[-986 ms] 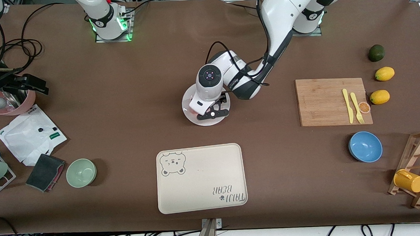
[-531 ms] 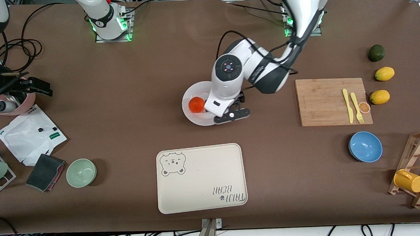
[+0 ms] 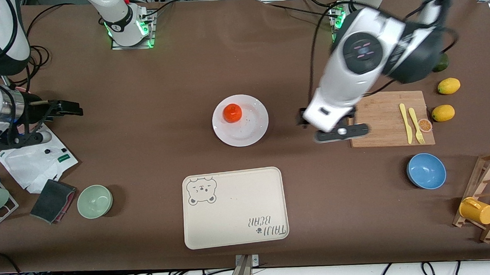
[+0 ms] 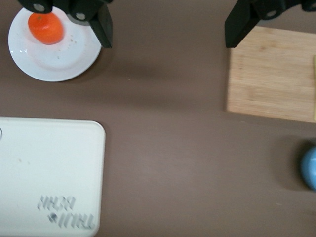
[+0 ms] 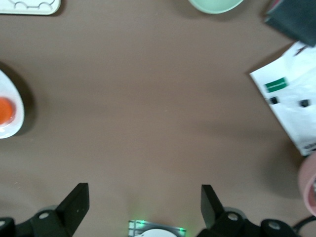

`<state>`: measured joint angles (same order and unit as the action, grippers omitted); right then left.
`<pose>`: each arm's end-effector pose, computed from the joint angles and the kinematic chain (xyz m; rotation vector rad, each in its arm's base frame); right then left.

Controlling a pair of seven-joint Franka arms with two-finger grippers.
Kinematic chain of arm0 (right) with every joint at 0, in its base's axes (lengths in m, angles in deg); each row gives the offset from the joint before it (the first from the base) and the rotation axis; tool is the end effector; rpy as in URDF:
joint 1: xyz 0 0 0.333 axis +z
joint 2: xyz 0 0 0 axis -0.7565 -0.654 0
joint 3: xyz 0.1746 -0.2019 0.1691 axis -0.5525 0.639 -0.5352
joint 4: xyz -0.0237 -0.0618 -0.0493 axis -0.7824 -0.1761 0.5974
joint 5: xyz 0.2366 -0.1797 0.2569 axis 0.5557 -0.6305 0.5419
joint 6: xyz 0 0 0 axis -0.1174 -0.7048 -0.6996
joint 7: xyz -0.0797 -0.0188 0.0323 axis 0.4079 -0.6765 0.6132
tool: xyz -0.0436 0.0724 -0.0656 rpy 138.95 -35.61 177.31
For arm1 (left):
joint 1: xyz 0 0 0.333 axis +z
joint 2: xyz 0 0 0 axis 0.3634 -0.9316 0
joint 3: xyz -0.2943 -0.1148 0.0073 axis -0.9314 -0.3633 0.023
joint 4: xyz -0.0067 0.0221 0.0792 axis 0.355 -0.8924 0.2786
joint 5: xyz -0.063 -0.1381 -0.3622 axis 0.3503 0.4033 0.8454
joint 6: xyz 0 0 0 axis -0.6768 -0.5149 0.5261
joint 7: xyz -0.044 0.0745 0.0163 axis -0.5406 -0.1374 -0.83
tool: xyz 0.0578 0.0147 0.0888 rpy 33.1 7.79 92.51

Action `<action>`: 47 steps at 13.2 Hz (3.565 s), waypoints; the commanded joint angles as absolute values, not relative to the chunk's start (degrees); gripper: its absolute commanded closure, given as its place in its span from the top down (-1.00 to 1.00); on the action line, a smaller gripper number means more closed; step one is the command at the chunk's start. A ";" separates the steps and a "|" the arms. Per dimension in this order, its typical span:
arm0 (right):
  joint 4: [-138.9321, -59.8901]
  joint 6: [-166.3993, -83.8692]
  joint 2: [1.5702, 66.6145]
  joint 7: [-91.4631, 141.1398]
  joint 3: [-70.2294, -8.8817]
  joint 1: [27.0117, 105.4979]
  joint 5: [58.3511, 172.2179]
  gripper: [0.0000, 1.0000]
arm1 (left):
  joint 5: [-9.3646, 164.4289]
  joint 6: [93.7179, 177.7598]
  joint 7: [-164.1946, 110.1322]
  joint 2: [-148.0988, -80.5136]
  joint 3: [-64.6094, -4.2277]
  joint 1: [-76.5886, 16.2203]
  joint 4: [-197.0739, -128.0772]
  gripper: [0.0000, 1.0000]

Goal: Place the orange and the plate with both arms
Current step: 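Raise the left gripper back toward the cutting board while the right gripper reaches out, then move the right gripper to the plate rim and grip the rim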

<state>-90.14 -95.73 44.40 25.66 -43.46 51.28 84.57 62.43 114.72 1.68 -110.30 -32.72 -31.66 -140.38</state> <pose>0.5988 0.0197 0.4903 -2.9910 -0.1552 0.4341 0.6117 -0.2626 0.5145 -3.1123 -0.2315 0.0514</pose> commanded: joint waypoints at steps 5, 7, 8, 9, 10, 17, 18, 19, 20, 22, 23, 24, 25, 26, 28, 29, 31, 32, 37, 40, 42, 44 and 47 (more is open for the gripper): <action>-92.32 -96.61 38.23 26.31 -43.34 51.09 101.35 1.00 | 67.40 107.26 -20.25 -100.11 -28.85 -19.64 -144.60 1.00; -93.02 -97.83 37.00 26.31 -43.42 51.09 105.40 1.00 | 69.93 108.22 -27.31 -96.79 -24.99 -19.73 -150.37 1.00; -94.33 -98.80 36.56 26.40 -43.34 51.18 109.25 1.00 | 73.25 110.05 -27.59 -94.68 -22.97 -19.73 -154.32 1.00; -96.52 -100.81 36.55 26.49 -43.42 51.18 112.68 1.00 | 74.85 111.11 -28.12 -92.57 -21.73 -19.73 -157.84 1.00; -98.46 -103.18 36.81 26.75 -43.42 51.18 114.28 1.00 | 74.78 111.65 -27.42 -90.64 -21.63 -20.25 -160.05 1.00; -110.94 -119.00 39.54 27.80 -50.97 51.27 124.65 1.00 | 68.36 115.17 -27.15 -85.08 -21.90 -22.80 -167.54 1.00; -112.70 -121.29 39.63 29.28 -52.20 51.27 126.76 1.00 | 68.36 113.95 -27.07 -85.52 -21.89 -22.80 -166.24 1.00; -114.71 -122.96 39.63 32.43 -52.39 51.27 130.35 1.00 | 68.36 113.59 -27.24 -86.91 -21.89 -22.54 -164.48 1.00; -116.82 -123.85 39.63 36.73 -52.39 51.27 134.56 1.00 | 68.36 113.41 -27.15 -87.45 -21.89 -22.54 -163.59 1.00; -120.43 -124.12 39.63 42.98 -52.39 51.27 141.86 1.00 | 68.36 113.41 -27.15 -87.63 -21.98 -22.54 -163.50 1.00; -121.84 -124.65 39.54 45.53 -52.30 51.27 144.94 1.00 | 68.36 113.41 -27.15 -87.63 -21.98 -22.71 -163.50 1.00; -122.90 -125.78 39.36 48.34 -52.39 51.35 146.45 1.00 | 68.36 113.41 -27.15 -87.63 -22.07 -22.80 -163.41 1.00; -123.17 -126.75 38.75 49.76 -52.82 51.35 146.55 1.00 | 68.36 113.41 -27.15 -87.63 -22.07 -22.89 -163.41 1.00; -123.17 -127.37 38.23 50.21 -53.61 51.44 146.55 1.00 | 68.36 113.41 -27.50 -87.63 -22.07 -22.80 -163.41 1.00; -123.17 -128.42 37.43 50.39 -54.84 51.53 146.64 1.00 | 68.36 113.41 -27.59 -87.63 -21.98 -22.63 -163.41 1.00; -123.09 -129.30 36.91 50.83 -55.54 51.79 146.64 1.00 | 68.36 113.41 -27.59 -87.63 -21.98 -22.63 -163.41 1.00; -123.08 -131.15 35.07 54.50 -57.04 51.88 151.09 1.00 | 68.36 113.41 -27.59 -87.63 -22.07 -22.80 -163.41 1.00; -123.08 -131.85 33.49 57.74 -57.22 52.32 153.56 1.00 | 68.36 113.41 -27.59 -87.63 -22.07 -22.80 -163.41 1.00; -121.33 -135.10 27.86 65.93 -57.13 56.88 164.20 1.00 | 68.36 113.41 -27.59 -87.63 -22.07 -22.80 -163.41 1.00; -119.84 -134.50 24.44 72.61 -57.13 57.86 167.65 1.00 | 68.36 113.41 -27.59 -87.63 -22.07 -22.80 -163.41 1.00; -119.39 -134.06 23.46 74.47 -57.13 57.86 167.56 1.00 | 68.36 113.41 -27.59 -87.63 -21.98 -22.72 -163.41 1.00; -119.13 -134.14 23.19 74.65 -57.13 57.94 167.47 1.00 | 68.36 113.41 -27.59 -87.63 -22.07 -22.80 -163.41 1.00; -119.13 -134.14 23.02 74.74 -57.13 58.65 167.03 1.00 | 68.36 113.41 -27.59 -87.63 -22.07 -22.89 -163.41 1.00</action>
